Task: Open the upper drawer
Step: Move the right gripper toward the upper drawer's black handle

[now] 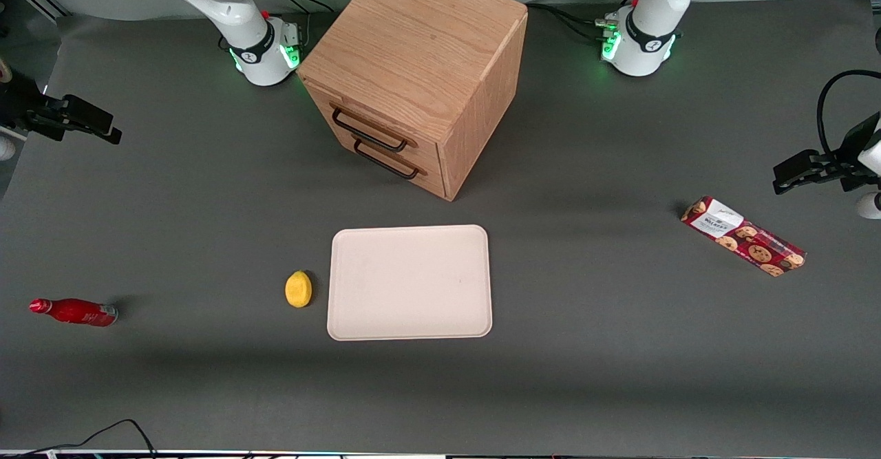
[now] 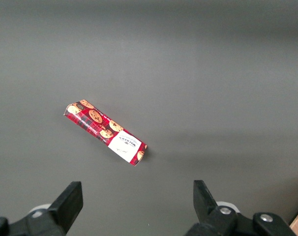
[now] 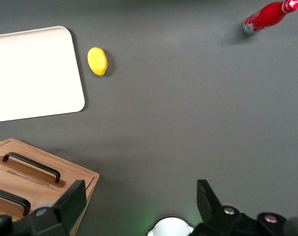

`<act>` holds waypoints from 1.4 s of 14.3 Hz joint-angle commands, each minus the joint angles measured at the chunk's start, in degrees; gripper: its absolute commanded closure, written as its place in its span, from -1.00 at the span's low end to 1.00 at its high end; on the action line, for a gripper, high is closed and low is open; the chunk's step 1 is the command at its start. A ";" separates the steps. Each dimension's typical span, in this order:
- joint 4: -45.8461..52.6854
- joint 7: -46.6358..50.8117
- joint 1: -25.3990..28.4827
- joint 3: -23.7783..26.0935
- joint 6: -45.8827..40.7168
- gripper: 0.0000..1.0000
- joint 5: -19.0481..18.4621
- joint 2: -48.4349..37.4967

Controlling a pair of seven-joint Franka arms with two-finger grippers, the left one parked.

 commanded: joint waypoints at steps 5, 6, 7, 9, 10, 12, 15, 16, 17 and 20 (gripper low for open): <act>1.93 -2.83 0.79 -1.08 -1.38 -1.00 -0.10 0.55; 1.67 -2.91 0.70 -1.08 -1.46 -1.00 -0.01 0.28; 1.50 -3.00 0.87 -0.73 -2.94 -1.00 -0.01 -0.07; 1.58 -9.37 0.79 4.07 -7.95 -1.00 0.43 -0.16; 1.49 -13.51 0.87 5.85 -8.31 -1.00 0.78 -0.16; 1.58 -14.87 0.79 11.81 -8.58 -1.00 3.49 -0.25; 1.41 -13.81 0.87 20.08 -8.32 -1.00 5.17 0.01; 1.06 -13.20 0.87 21.41 -7.71 -1.00 6.22 -0.07; 0.88 -13.02 0.96 22.38 -7.01 -1.00 6.66 -0.07; -0.17 -13.11 0.96 26.15 -5.95 -1.00 8.25 0.46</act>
